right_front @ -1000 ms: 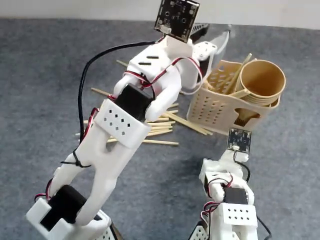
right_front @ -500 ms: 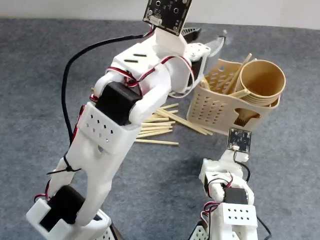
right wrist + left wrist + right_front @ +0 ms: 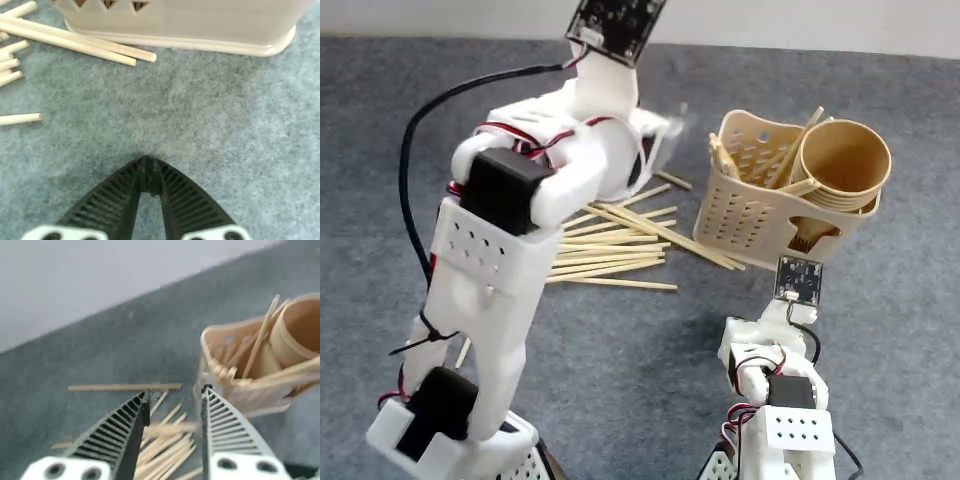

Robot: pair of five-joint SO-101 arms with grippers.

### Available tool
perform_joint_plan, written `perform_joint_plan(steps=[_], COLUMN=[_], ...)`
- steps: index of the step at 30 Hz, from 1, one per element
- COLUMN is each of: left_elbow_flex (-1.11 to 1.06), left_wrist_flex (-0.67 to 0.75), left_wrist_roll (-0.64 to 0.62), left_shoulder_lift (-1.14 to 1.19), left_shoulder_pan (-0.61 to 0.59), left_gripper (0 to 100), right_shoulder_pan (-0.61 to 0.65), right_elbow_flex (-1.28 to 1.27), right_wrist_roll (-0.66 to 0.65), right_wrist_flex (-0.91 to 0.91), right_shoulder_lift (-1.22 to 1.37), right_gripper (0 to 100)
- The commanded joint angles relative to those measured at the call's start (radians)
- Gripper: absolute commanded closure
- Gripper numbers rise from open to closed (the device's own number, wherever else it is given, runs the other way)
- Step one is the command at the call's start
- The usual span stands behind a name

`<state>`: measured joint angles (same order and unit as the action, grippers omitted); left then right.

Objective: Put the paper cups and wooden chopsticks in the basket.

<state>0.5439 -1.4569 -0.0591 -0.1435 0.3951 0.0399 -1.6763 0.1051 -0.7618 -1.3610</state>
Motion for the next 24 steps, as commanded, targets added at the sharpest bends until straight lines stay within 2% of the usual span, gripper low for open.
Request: perform_joint_plan(steps=[1,8,20,24], left_elbow_flex=[0.038,0.021,-0.378,-0.503], left_wrist_flex=[-0.15,-0.29,-0.288,-0.229], left_wrist_roll=[0.095,0.213,0.385,0.419], left_shoulder_lift=[-0.018,-0.012,-0.018,-0.018], left_shoulder_pan=[-0.065,-0.165,-0.329,-0.348], left_gripper=[83,83,83,84], right_shoulder_pan=[0.005,0.005,0.005,0.005], right_elbow_flex=[-0.094,-0.094,-0.094,-0.094], right_wrist_roll=[0.008,0.008,0.008,0.008], right_wrist_flex=[0.019,0.019,0.019,0.019], right_shoulder_lift=[-0.012,-0.012,-0.012,-0.012], right_gripper=[99.2,99.2,99.2,99.2])
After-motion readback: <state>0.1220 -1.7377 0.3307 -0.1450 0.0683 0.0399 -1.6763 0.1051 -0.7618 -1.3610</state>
